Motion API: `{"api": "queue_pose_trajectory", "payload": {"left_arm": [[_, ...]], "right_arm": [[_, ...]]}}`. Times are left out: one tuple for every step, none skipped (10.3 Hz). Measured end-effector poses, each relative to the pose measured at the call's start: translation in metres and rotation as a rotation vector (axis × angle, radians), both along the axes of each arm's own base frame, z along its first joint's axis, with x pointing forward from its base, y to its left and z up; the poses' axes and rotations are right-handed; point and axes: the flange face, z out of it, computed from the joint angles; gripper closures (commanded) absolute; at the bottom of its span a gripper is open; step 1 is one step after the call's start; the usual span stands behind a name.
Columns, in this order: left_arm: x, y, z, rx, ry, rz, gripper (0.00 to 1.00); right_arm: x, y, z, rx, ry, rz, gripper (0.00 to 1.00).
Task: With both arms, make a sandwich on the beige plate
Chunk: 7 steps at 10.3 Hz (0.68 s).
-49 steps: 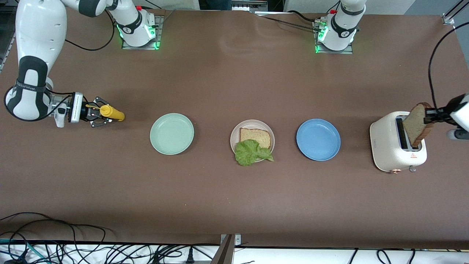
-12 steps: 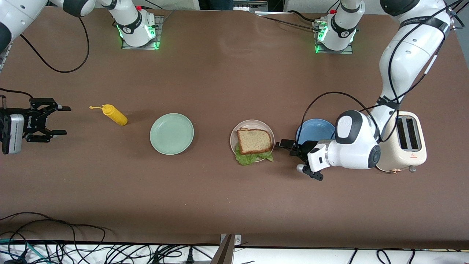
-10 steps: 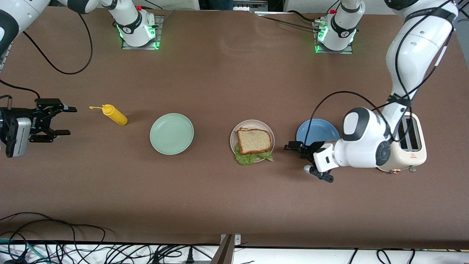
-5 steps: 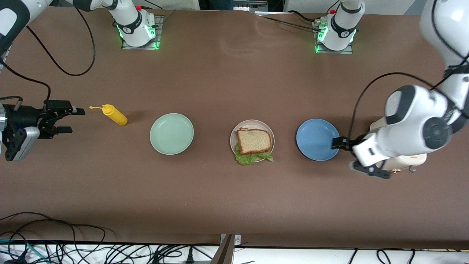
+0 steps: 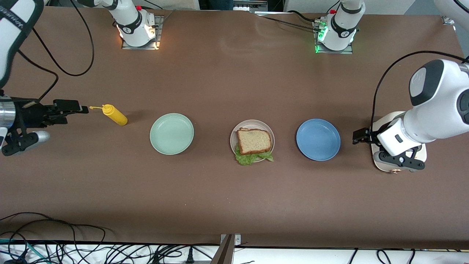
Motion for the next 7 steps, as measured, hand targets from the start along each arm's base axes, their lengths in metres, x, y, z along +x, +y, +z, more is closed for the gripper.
{"api": "queue_pose_trajectory", "payload": {"left_arm": [[-0.006, 0.002, 0.017, 0.049, -0.024, 0.013, 0.00], [-0.016, -0.005, 0.038, 0.071, -0.054, 0.019, 0.00], [-0.028, -0.014, 0.062, 0.051, -0.079, 0.039, 0.00], [-0.043, -0.017, 0.085, 0.014, -0.098, 0.062, 0.00], [-0.061, -0.017, 0.103, 0.003, -0.116, 0.071, 0.00], [-0.078, -0.018, 0.114, 0.010, -0.127, 0.071, 0.00], [-0.092, -0.019, 0.118, 0.026, -0.129, 0.066, 0.00]], "right_arm": [[-0.005, 0.018, 0.011, -0.082, -0.003, -0.016, 0.00], [-0.010, 0.031, 0.022, -0.152, -0.016, -0.022, 0.00], [-0.014, 0.038, 0.030, -0.207, -0.033, -0.035, 0.00], [-0.015, 0.039, 0.035, -0.240, -0.056, -0.056, 0.00], [-0.015, 0.032, 0.034, -0.248, -0.078, -0.081, 0.00], [-0.016, 0.020, 0.028, -0.240, -0.102, -0.104, 0.00], [-0.019, 0.008, 0.021, -0.231, -0.127, -0.130, 0.00]]}}
